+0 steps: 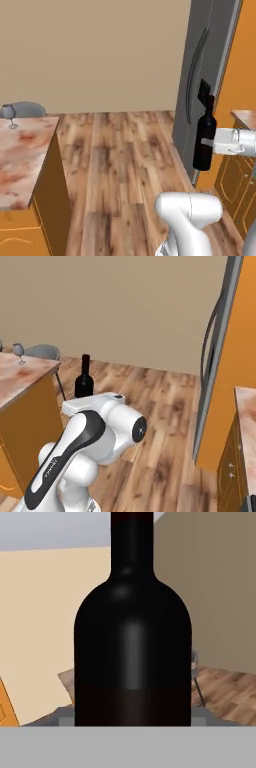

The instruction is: There is a wine glass and glass cup on the dining counter. Place the wine bottle next to the wine glass and the juice bottle next to the glass cup.

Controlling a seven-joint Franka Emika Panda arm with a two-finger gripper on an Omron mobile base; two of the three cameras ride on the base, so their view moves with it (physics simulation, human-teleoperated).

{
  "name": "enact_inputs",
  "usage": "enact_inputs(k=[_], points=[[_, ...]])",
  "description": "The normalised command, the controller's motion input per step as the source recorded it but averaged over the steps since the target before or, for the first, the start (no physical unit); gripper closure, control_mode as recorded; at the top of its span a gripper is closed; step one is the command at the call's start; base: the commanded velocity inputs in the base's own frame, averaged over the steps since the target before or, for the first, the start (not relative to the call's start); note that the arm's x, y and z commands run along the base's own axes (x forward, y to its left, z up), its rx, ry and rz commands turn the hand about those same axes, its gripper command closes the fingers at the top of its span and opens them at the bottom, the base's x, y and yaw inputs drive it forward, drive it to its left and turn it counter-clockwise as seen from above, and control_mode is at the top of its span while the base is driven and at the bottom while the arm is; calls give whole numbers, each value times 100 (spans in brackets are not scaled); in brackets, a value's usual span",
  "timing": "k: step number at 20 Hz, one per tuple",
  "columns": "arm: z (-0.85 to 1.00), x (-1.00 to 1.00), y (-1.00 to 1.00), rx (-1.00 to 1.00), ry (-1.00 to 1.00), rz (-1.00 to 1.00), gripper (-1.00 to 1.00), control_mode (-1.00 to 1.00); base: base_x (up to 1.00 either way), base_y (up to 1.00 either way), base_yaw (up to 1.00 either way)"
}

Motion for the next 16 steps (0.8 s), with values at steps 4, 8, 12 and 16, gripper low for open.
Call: enact_inputs(k=[4, 8, 12, 16], points=[[0, 0, 0, 0, 0, 0, 100, 100, 100, 0, 37], [0, 0, 0, 0, 0, 0, 100, 100, 97, 16, 49], [0, 0, 0, 0, 0, 0, 100, 100, 78, 8, 58], [0, 0, 0, 0, 0, 0, 100, 100, 37, 0, 60]])
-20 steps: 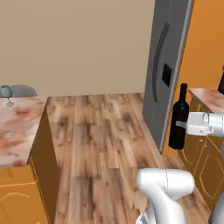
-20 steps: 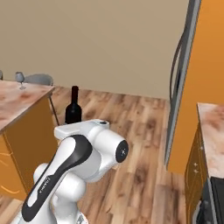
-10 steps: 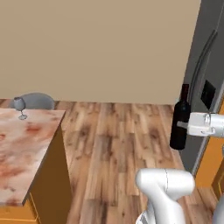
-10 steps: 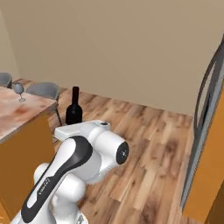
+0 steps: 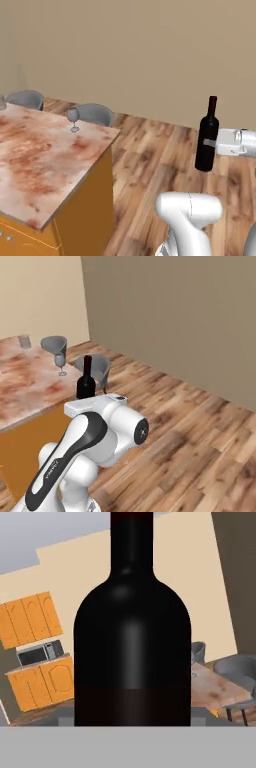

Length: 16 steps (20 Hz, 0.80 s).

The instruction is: There is a wine glass and glass cup on the dining counter. Place the wine bottle next to the wine glass and the juice bottle next to the glass cup.

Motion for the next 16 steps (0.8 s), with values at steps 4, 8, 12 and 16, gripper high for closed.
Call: enact_inputs(k=[4, 8, 12, 16], points=[[0, 0, 0, 0, 0, 0, 100, 100, 10, -1, 61], [0, 0, 0, 0, 0, 0, 100, 100, 14, -2, 61], [0, 0, 0, 0, 0, 0, 100, 100, 31, -16, 59], [0, 0, 0, 0, 0, 0, 100, 100, 39, -32, 52]])
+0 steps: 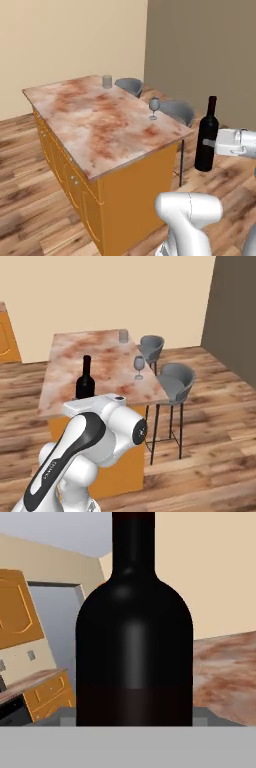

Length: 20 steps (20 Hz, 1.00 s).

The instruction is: There is a wine glass and glass cup on the dining counter. Place the wine bottle next to the wine glass and the juice bottle next to the glass cup.

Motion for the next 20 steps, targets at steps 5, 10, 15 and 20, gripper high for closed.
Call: enact_inputs(k=[5, 10, 15, 20], points=[[0, 0, 0, 0, 0, 0, 100, 100, 24, -33, 49], [0, 0, 0, 0, 0, 0, 100, 100, 40, -54, 42], [0, 0, 0, 0, 0, 0, 100, 100, 47, -56, 38], [0, 0, 0, 0, 0, 0, 100, 100, 16, -38, 46]])
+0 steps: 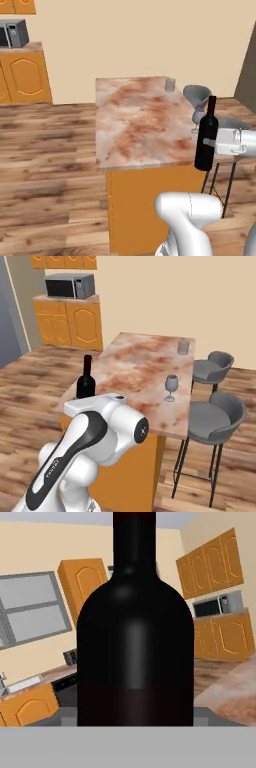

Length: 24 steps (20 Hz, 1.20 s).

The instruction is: There is a wine glass and glass cup on the dining counter. Place the wine bottle next to the wine glass and the juice bottle next to the glass cup.

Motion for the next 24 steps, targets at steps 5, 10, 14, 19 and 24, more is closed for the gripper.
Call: enact_inputs(k=[5, 10, 14, 19, 24], points=[[0, 0, 0, 0, 0, 0, 100, 100, 40, -34, 40], [0, 0, 0, 0, 0, 0, 100, 100, 38, -53, 34], [0, 0, 0, 0, 0, 0, 100, 100, 2, -35, 22], [0, 0, -4, 1, 0, 0, 100, -100, -2, -4, 0], [-20, -6, -91, 1, 0, -7, 100, -100, 0, 0, 0]])
